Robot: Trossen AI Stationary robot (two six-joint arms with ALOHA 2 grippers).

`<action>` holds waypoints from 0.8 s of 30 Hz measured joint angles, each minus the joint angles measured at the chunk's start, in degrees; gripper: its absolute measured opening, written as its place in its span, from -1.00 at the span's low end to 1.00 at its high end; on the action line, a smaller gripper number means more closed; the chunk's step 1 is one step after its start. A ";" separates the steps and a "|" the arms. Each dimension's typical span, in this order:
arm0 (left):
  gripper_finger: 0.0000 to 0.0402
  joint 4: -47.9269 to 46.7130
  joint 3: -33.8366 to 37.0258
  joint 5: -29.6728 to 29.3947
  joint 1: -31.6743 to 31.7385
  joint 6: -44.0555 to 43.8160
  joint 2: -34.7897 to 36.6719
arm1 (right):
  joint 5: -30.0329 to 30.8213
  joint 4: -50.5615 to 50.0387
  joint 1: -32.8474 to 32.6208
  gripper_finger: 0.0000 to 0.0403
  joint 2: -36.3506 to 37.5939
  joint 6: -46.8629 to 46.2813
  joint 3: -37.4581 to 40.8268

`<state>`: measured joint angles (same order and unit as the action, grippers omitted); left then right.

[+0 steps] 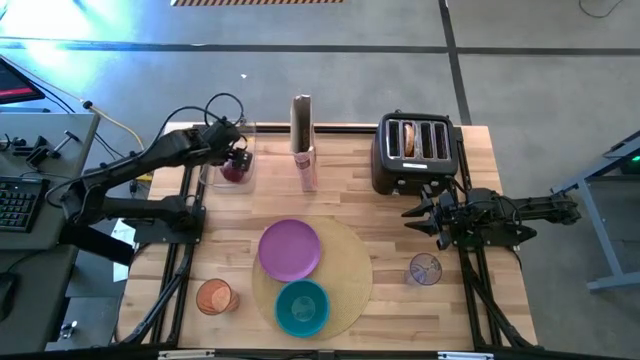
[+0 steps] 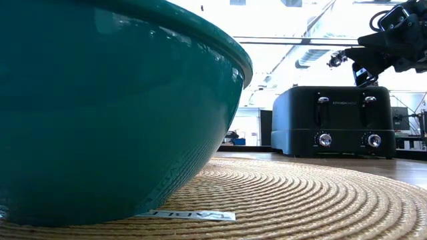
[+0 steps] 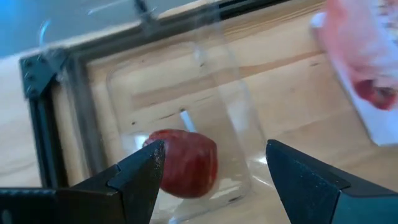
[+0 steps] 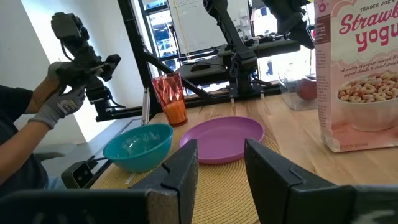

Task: Arrange a breakfast setting
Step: Put the red apple on the purple plate

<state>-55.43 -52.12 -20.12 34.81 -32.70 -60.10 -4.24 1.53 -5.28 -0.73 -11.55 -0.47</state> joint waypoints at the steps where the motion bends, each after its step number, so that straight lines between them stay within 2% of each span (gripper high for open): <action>1: 0.34 -0.39 0.00 -0.01 0.54 -1.11 -0.66 | 0.01 -0.01 0.00 -0.43 0.00 -0.01 0.01; 11: 0.38 -1.14 0.00 2.40 6.50 -5.18 -5.39 | 0.00 -0.01 0.00 -0.43 0.00 0.01 0.01; 24: 0.72 -3.10 0.00 6.56 10.45 -6.82 -9.06 | 0.01 -0.01 0.00 -0.43 0.00 0.00 0.01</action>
<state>-58.52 -52.12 -13.56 45.27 -39.52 -69.15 -4.23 1.52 -5.28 -0.73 -11.55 -0.46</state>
